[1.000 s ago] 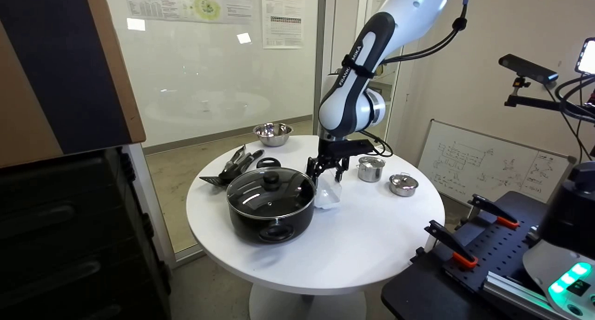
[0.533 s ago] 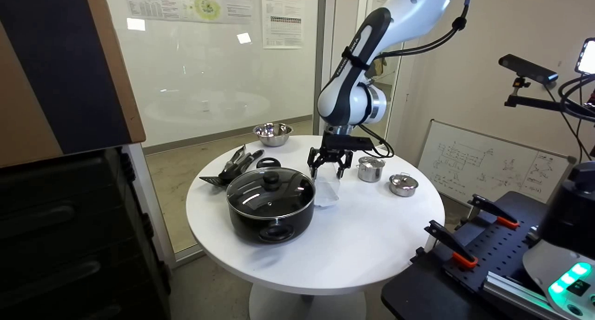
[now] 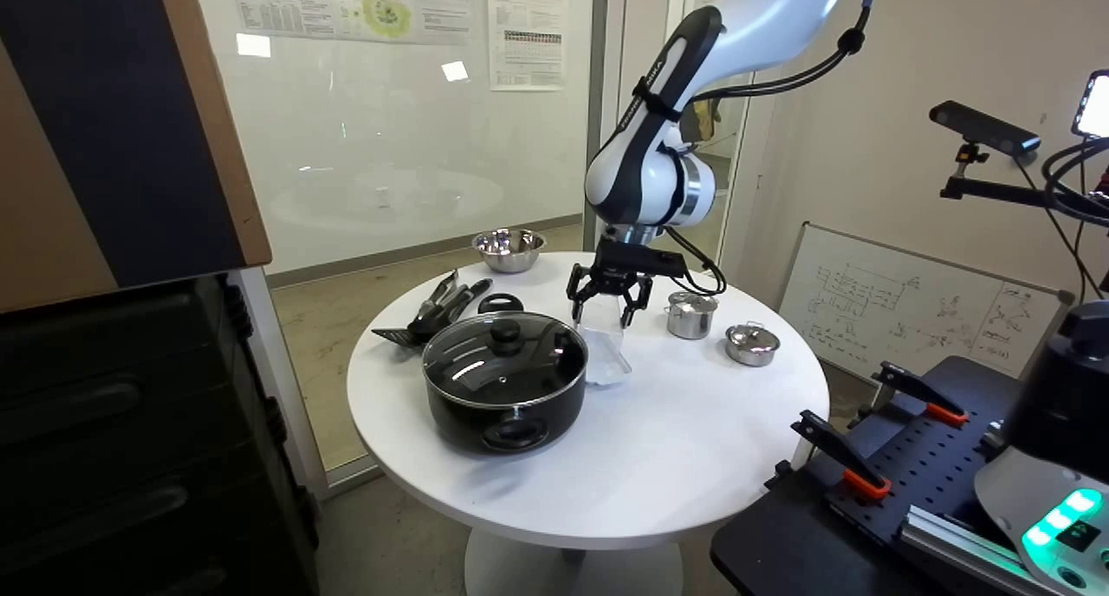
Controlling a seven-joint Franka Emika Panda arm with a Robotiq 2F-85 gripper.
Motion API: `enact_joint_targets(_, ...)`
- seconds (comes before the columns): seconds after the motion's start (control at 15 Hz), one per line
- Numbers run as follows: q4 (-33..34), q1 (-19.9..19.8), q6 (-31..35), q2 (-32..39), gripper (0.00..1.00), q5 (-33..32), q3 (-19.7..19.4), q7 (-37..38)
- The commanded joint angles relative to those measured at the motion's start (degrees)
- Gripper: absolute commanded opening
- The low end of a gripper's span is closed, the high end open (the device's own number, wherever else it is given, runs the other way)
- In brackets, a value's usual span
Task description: Remove the food container from the lid
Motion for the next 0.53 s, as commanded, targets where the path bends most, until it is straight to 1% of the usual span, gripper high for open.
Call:
enact_joint_targets(0.0,-2.1,-0.4,-7.1,-4.0,0.66,-1.4,0.2,-1.8)
enact_joint_targets(0.07,-2.9,-2.3,-11.3,-5.6,0.66,-1.6,1.8,-5.1)
enact_joint_targets(0.13,-3.8,-2.8,-14.2,-7.1,0.66,-1.6,2.1,-7.0)
enact_joint_targets(0.33,-6.9,-2.8,-23.4,-12.0,0.66,-3.9,0.7,-12.4)
enact_joint_targets(0.47,-8.5,-2.1,-28.2,-14.0,0.66,-7.1,-0.5,-14.4)
